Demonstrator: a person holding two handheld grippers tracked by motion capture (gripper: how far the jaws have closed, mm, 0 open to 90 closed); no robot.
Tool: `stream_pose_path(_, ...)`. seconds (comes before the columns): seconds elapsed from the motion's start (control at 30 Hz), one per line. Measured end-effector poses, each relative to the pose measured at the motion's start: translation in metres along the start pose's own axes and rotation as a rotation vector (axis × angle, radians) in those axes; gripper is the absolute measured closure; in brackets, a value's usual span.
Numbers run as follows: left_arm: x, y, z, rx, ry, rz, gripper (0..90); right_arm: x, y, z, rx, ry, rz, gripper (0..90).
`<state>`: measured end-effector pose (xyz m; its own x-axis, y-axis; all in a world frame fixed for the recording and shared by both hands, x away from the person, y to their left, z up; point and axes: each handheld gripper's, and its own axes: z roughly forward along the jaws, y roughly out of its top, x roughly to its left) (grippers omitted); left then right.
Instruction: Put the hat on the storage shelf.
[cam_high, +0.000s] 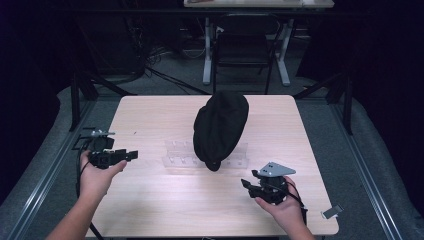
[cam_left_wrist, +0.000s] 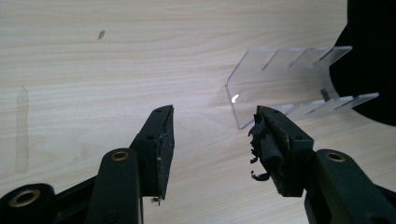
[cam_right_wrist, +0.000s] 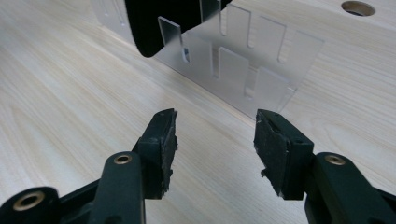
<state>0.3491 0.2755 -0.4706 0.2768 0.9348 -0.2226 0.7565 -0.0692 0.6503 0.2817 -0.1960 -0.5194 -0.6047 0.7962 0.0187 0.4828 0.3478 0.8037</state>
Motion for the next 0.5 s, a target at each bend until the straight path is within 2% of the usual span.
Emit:
stream_pose_path(0.03, 0.0, 0.0, 0.0, 0.0, 0.0, 0.0, 48.4, -0.001, -0.001, 0.0, 0.004, -0.005, -0.001, 48.4)
stream_pose_path(0.07, 0.001, -0.01, 0.004, -0.008, 0.008, 0.006, 48.4, -0.002, -0.002, 0.0, 0.002, -0.004, 0.003, 48.3)
stream_pose_path(0.17, 0.003, -0.019, 0.007, -0.012, 0.01, 0.006, 48.5, -0.003, -0.005, 0.0, 0.008, -0.015, 0.005, 48.4)
stream_pose_path(0.2, 0.006, -0.029, 0.009, -0.021, 0.004, -0.001, 48.5, -0.005, -0.009, 0.0, 0.011, -0.021, 0.002, 48.4)
stream_pose_path(0.23, 0.006, -0.029, 0.009, -0.021, 0.004, -0.001, 48.5, -0.005, -0.009, 0.0, 0.011, -0.021, 0.002, 48.4)
stream_pose_path(0.27, 0.011, -0.039, 0.012, -0.035, -0.016, -0.025, 48.5, -0.007, -0.012, -0.001, 0.009, -0.022, 0.01, 48.3)
stream_pose_path(0.3, 0.011, -0.039, 0.012, -0.035, -0.016, -0.025, 48.5, -0.007, -0.012, -0.001, 0.009, -0.022, 0.01, 48.3)
stream_pose_path(0.33, 0.014, -0.044, 0.013, -0.038, -0.029, -0.044, 48.5, -0.008, -0.013, -0.001, 0.002, -0.024, 0.013, 47.4)
stream_pose_path(0.37, 0.017, -0.049, 0.014, -0.041, -0.035, -0.059, 48.5, -0.009, -0.015, -0.003, -0.018, -0.022, 0.013, 46.5)
stream_pose_path(0.4, 0.023, -0.059, 0.016, -0.059, -0.043, -0.09, 48.5, -0.011, -0.015, -0.006, -0.063, -0.037, 0.011, 44.8)
stream_pose_path(0.43, 0.023, -0.059, 0.016, -0.059, -0.043, -0.09, 48.5, -0.011, -0.015, -0.006, -0.063, -0.037, 0.011, 44.8)
stream_pose_path(0.47, 0.028, -0.069, 0.017, -0.076, -0.05, -0.116, 48.5, -0.014, -0.014, -0.01, -0.1, -0.055, 0.017, 42.4)
stream_pose_path(0.5, 0.028, -0.069, 0.017, -0.076, -0.05, -0.116, 48.5, -0.016, -0.014, -0.013, -0.128, -0.077, 0.023, 41.3)
